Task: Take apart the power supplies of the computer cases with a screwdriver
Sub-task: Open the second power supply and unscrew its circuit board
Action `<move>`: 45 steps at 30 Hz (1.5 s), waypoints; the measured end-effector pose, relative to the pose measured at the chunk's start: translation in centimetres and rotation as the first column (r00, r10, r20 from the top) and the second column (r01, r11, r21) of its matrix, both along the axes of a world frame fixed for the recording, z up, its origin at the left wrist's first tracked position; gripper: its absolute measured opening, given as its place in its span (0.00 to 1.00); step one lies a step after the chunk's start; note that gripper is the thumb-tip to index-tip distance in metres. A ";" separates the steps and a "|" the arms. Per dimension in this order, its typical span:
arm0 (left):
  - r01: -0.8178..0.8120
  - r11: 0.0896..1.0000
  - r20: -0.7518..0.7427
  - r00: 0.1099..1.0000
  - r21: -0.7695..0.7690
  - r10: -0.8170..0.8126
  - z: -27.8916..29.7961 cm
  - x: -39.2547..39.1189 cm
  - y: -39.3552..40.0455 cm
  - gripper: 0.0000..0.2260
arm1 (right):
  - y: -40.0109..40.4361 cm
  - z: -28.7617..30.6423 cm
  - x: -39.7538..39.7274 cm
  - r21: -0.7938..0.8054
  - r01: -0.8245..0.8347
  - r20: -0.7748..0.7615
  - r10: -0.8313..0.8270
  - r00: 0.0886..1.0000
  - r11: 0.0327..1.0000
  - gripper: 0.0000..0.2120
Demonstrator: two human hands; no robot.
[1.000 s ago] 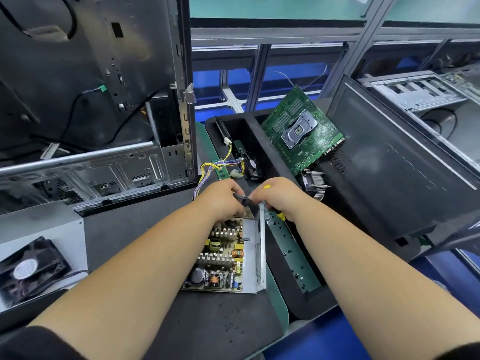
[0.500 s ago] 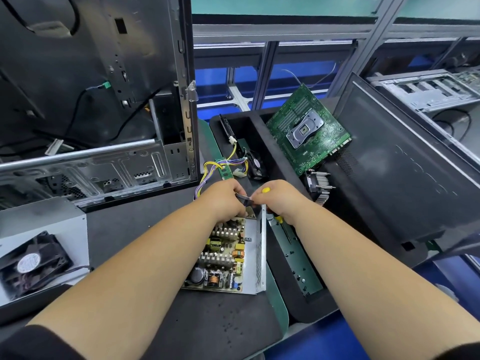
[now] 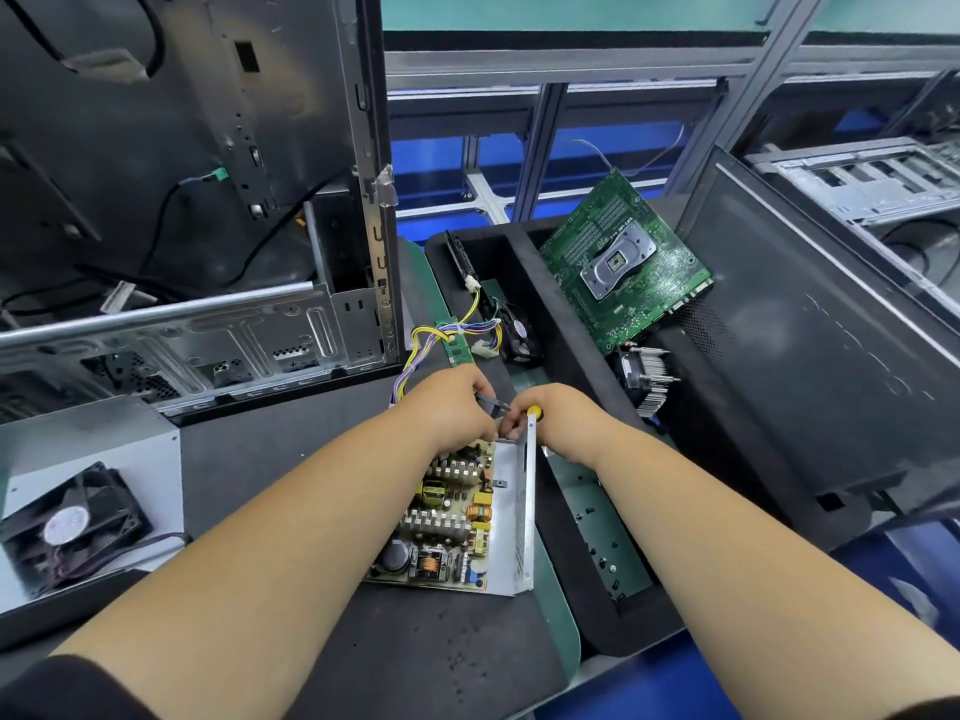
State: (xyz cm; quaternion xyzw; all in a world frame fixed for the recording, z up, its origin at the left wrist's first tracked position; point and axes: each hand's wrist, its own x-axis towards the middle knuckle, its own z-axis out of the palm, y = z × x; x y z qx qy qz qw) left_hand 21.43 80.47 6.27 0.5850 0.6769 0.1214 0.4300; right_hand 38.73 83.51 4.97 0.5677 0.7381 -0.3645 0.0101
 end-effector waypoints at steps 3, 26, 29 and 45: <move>0.001 1.000 -0.001 1.000 -0.005 -0.001 0.2 0.0 -0.2 0.16 | 0.0 -0.2 -0.2 0.012 -0.034 0.035 0.033 0.999 0.999 0.19; 0.268 0.963 -0.114 0.958 0.017 -0.264 4.0 1.8 -2.6 0.26 | -1.9 6.5 6.3 0.179 0.229 -0.225 -0.187 0.956 0.957 0.07; 0.190 0.971 -0.136 0.976 0.148 -0.170 4.4 1.6 -4.3 0.26 | -3.3 7.8 6.1 0.385 0.229 -0.343 -0.092 0.935 0.894 0.04; 0.122 0.836 -0.183 0.983 0.534 -0.027 2.3 1.2 -15.8 0.28 | -12.5 10.0 3.1 0.382 0.112 -0.588 0.148 0.795 0.917 0.07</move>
